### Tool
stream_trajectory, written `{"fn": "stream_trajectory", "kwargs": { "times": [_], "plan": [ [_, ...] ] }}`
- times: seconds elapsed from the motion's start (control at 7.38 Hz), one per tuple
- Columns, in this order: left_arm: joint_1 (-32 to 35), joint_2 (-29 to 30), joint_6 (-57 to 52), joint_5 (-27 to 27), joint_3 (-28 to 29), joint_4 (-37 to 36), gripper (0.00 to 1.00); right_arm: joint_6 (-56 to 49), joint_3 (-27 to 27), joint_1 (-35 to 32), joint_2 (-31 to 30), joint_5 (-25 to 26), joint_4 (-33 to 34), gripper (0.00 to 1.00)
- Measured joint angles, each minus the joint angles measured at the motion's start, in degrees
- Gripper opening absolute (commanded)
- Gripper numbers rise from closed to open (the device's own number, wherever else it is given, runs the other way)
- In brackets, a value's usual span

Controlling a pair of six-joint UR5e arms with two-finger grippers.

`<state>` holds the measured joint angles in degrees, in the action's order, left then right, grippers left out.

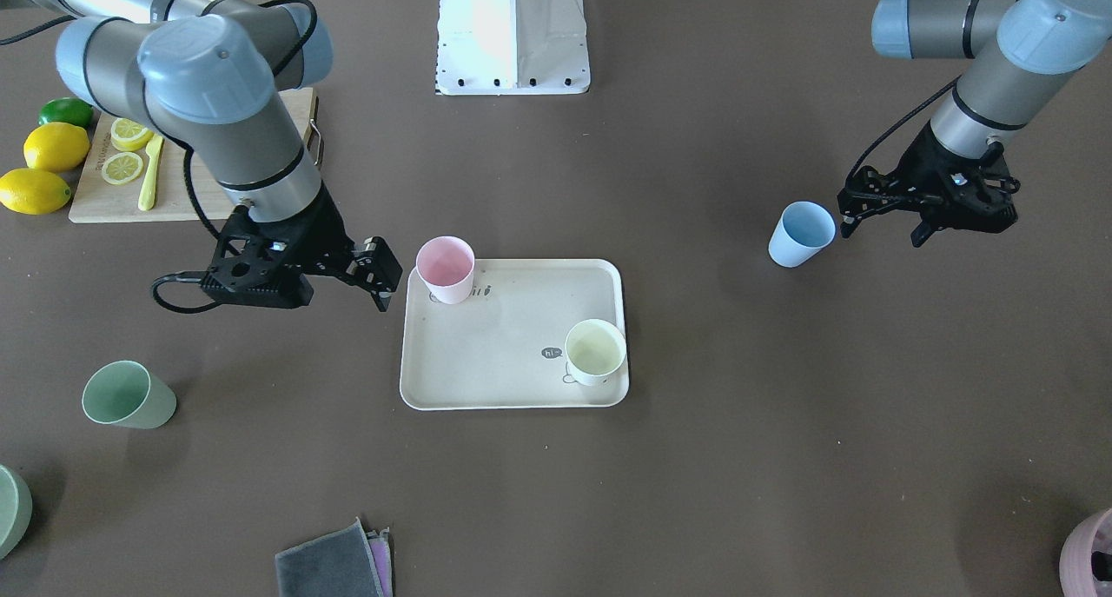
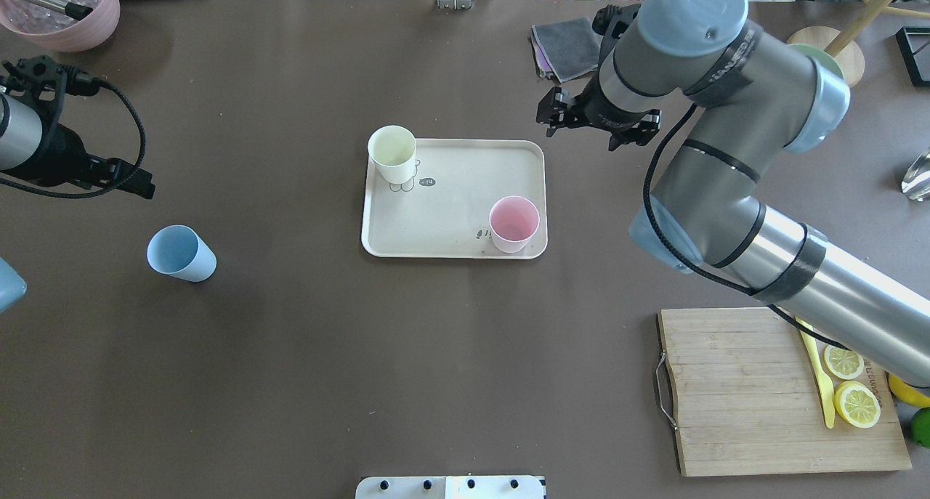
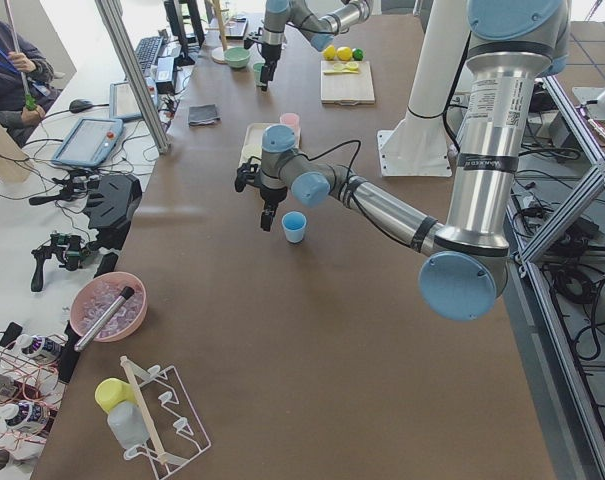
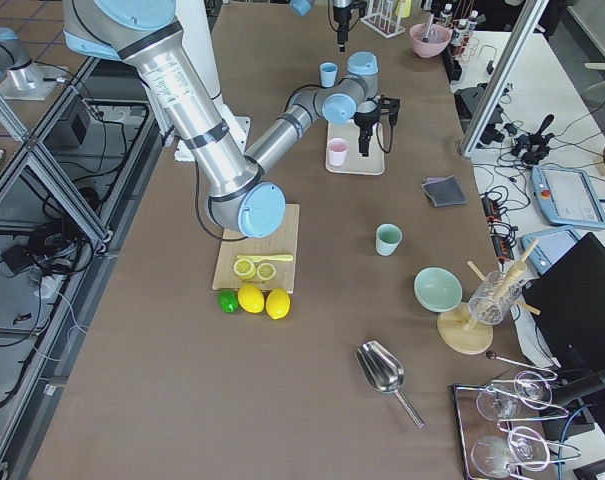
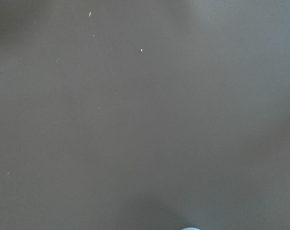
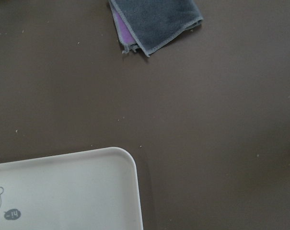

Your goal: Place all cups on tray

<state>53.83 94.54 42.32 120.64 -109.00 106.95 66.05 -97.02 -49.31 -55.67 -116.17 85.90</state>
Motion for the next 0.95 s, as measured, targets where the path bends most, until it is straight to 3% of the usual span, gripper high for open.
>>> {"fn": "stream_trajectory", "kwargs": {
  "times": [0.27, 0.54, 0.68, 0.95],
  "plan": [
    [-4.76, -2.13, 5.37, -0.23, 0.74, 4.94, 0.94, -10.46, 0.04, -7.75, -3.44, -5.96, 0.12, 0.99],
    [-6.75, -2.27, 6.41, -0.31, 3.25, 7.17, 0.79, -18.17, 0.36, -12.41, -5.69, -8.43, 0.3, 0.99],
    [-6.97, -2.19, 6.38, -0.31, 5.76, 9.66, 0.58, -19.71, 0.34, -13.32, -6.16, -8.84, 0.63, 0.99],
    [-7.67, -2.04, 6.49, -0.35, 9.57, 14.77, 0.0, -22.22, 0.0, -14.55, -7.35, -9.26, 0.84, 0.99]
  ]
}}
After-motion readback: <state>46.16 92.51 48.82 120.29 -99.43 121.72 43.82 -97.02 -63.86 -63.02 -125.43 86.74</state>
